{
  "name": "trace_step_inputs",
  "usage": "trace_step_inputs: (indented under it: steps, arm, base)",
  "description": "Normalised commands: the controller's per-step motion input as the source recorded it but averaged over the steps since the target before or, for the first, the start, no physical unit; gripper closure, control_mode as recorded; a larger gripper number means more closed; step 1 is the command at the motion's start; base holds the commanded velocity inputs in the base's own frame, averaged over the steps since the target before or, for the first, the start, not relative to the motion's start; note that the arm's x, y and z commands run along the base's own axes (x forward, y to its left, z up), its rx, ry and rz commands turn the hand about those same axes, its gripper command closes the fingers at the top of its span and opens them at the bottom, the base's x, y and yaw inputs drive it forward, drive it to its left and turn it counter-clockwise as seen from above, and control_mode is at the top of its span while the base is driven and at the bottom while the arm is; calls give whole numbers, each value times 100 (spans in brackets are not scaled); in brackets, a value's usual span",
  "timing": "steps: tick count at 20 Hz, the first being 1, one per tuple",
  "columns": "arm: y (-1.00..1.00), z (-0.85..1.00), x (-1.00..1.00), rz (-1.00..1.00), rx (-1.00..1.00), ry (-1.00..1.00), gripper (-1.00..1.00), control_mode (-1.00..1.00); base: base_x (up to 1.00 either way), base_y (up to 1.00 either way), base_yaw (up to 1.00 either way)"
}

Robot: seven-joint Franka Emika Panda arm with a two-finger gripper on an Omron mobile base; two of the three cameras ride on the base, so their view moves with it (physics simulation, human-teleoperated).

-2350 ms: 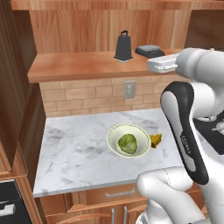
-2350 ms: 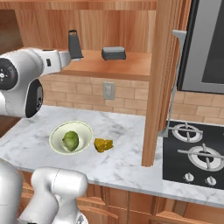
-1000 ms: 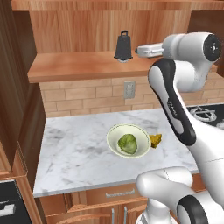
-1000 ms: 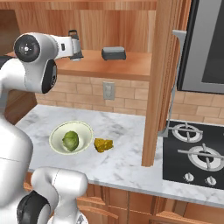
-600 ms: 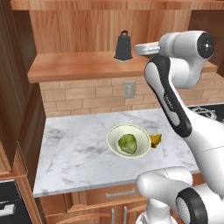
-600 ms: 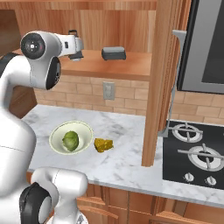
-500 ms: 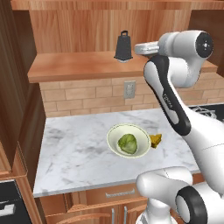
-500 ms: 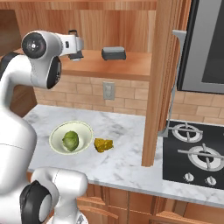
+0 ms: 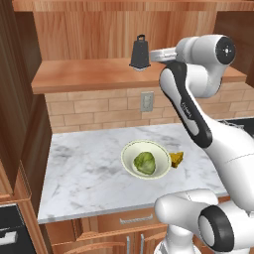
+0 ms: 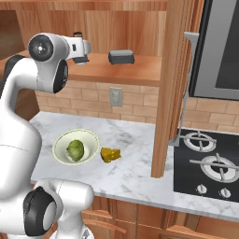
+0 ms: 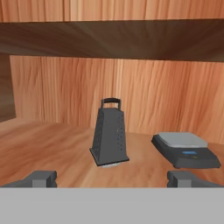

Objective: Pick the cheese from the fridge and the cheese grater from the cabinet and place them next to the salad bowl.

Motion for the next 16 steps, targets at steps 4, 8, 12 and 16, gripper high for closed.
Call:
trace_step_inputs:
  steps: [4, 8, 12, 16]
  arm:
    - [9, -11, 22, 0, 0, 0, -100, -100]
    - [7, -3, 29, 0, 0, 0, -100, -100]
    - [5, -6, 33, 0, 0, 0, -100, -100]
    - [0, -9, 29, 0, 0, 0, -100, -100]
  base:
    - [0, 0, 0]
    - [0, 0, 0]
    - [0, 0, 0]
    - [0, 0, 0]
